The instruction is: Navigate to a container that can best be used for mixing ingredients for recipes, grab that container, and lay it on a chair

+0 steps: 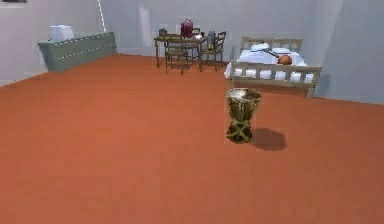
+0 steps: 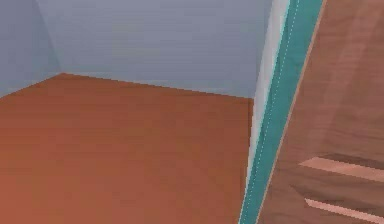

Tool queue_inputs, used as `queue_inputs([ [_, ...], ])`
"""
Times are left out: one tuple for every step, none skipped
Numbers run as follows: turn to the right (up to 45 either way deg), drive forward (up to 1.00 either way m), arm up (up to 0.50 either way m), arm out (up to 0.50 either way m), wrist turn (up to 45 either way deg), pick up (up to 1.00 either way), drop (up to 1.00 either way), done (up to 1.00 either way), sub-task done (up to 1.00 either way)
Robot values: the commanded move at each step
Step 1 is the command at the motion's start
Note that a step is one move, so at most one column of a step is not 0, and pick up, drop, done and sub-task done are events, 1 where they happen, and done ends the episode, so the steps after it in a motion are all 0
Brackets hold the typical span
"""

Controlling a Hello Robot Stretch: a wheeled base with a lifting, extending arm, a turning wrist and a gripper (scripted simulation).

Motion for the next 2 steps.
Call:
queue_inputs([
  [0.0, 1.00, 0.00, 0.00, 0.0, 0.00, 0.00, 0.00, 0.00],
  [0.0, 0.90, 0.00, 0.00, 0.0, 0.00, 0.00, 0.00, 0.00],
])
